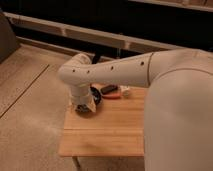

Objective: Place the bottle in the ceramic bowl

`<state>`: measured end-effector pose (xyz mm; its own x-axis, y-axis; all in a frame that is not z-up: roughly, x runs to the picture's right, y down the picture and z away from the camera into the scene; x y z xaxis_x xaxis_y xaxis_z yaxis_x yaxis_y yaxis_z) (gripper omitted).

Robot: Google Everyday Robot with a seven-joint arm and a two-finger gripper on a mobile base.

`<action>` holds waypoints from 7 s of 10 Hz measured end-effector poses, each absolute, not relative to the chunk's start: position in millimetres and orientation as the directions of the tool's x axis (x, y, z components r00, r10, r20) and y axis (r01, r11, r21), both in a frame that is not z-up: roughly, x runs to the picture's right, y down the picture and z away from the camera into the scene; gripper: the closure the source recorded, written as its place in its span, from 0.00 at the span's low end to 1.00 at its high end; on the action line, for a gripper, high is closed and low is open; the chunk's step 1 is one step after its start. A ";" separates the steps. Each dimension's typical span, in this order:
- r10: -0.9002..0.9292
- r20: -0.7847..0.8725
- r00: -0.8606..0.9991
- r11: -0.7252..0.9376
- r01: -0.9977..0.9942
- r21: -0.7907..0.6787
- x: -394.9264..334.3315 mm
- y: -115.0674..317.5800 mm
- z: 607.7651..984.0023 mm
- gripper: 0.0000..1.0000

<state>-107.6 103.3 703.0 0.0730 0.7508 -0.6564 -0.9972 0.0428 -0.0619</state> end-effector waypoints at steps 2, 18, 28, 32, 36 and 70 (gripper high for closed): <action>0.751 -0.656 0.073 0.043 -0.997 -0.062 -107.6 103.3 702.9 0.35; 0.922 -0.344 0.178 0.090 -0.962 -0.256 -127.4 0.6 679.4 0.35; 0.962 -0.199 0.189 0.126 -0.949 -0.289 -72.9 -72.2 716.2 0.35; 0.987 -0.101 0.124 0.075 -0.918 -0.391 -32.9 -108.4 732.3 0.35; 0.982 -0.113 0.149 0.098 -0.925 -0.368 -34.2 -101.6 737.4 0.35; 0.896 -0.410 0.170 0.184 -0.983 -0.006 144.4 -94.3 964.7 0.35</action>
